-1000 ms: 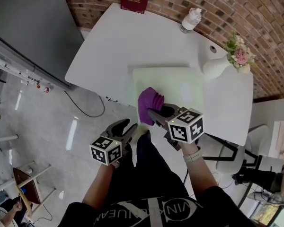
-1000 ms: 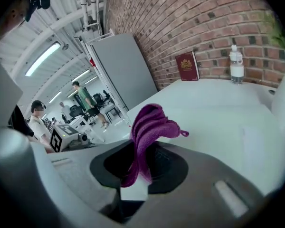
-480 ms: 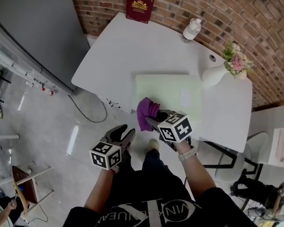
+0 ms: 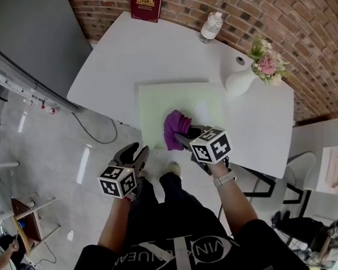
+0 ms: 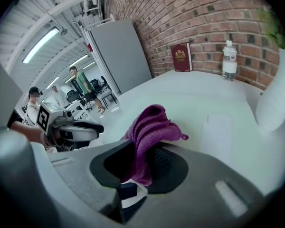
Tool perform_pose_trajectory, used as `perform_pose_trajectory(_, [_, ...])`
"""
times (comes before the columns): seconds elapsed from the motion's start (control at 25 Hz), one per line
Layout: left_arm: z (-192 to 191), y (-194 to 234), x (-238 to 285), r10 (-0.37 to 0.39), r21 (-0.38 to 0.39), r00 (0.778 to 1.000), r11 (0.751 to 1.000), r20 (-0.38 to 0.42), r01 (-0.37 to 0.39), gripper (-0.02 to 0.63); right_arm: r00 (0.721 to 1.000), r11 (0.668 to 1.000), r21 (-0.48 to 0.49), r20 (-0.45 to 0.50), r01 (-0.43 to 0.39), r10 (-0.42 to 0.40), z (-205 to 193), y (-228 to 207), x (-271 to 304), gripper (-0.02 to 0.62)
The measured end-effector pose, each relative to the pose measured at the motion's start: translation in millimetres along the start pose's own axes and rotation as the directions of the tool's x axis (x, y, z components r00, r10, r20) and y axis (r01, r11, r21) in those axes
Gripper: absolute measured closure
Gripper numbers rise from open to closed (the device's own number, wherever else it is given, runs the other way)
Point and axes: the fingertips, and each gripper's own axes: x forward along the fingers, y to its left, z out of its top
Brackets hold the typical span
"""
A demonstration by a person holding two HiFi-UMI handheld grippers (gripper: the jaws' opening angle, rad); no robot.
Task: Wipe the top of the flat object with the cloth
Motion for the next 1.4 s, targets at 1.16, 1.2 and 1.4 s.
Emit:
perform_pose_trajectory(1.16, [-14, 5, 22, 0.108, -0.079, 0.993, 0.991, -0.037, -0.111, 0.453, 0.978, 0.974, 0.082, 0.006, 0.210, -0.211, -55, -137, -104, 0.515])
perform_pose_trajectory(1.2, [-14, 4, 22, 0.109, -0.081, 0.993, 0.990, -0.036, -0.111, 0.453, 0.976, 0.973, 0.088, 0.009, 0.215, -0.216, -57, -140, -107, 0.515])
perform_pose_trajectory(1.4, [-14, 4, 22, 0.114, -0.087, 0.993, 0.989, -0.034, -0.117, 0.453, 0.969, 0.962, 0.128, 0.024, 0.239, -0.244, -61, -153, -118, 0.515])
